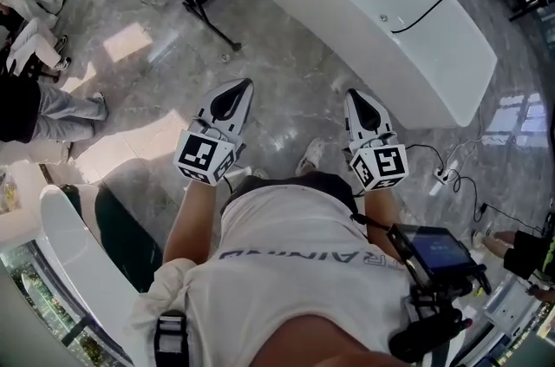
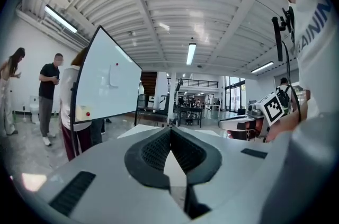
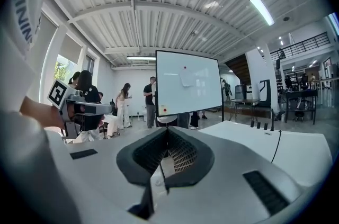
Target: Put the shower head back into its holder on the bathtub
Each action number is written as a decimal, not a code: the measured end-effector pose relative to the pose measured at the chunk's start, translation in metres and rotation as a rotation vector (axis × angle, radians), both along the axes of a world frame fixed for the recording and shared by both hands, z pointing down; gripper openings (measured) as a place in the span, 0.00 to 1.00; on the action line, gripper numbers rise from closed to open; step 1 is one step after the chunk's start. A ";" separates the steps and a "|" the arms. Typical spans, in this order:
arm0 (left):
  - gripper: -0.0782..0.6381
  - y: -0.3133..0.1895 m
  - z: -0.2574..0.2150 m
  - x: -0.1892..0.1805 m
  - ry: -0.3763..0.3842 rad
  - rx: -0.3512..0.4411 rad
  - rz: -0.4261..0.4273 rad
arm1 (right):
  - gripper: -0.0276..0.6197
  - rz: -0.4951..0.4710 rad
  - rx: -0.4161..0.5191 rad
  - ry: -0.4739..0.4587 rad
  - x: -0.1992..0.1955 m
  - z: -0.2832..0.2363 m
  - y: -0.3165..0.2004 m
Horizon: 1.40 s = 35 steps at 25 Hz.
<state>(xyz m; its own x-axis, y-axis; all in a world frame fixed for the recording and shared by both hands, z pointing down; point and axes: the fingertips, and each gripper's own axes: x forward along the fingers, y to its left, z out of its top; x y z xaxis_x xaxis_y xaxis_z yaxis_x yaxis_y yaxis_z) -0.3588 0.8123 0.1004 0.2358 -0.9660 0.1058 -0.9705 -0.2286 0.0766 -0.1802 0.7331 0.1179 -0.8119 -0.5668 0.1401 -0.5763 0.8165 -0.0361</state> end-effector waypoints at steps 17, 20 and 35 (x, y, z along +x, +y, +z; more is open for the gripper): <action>0.13 -0.258 0.000 0.127 -0.004 -0.042 0.098 | 0.06 0.094 -0.014 -0.033 0.129 0.000 -0.247; 0.13 -0.292 0.009 0.147 -0.010 -0.058 0.155 | 0.06 0.142 -0.033 -0.033 0.149 0.010 -0.270; 0.13 -0.503 0.027 0.156 0.053 -0.074 0.491 | 0.06 0.440 -0.070 0.050 0.154 0.028 -0.410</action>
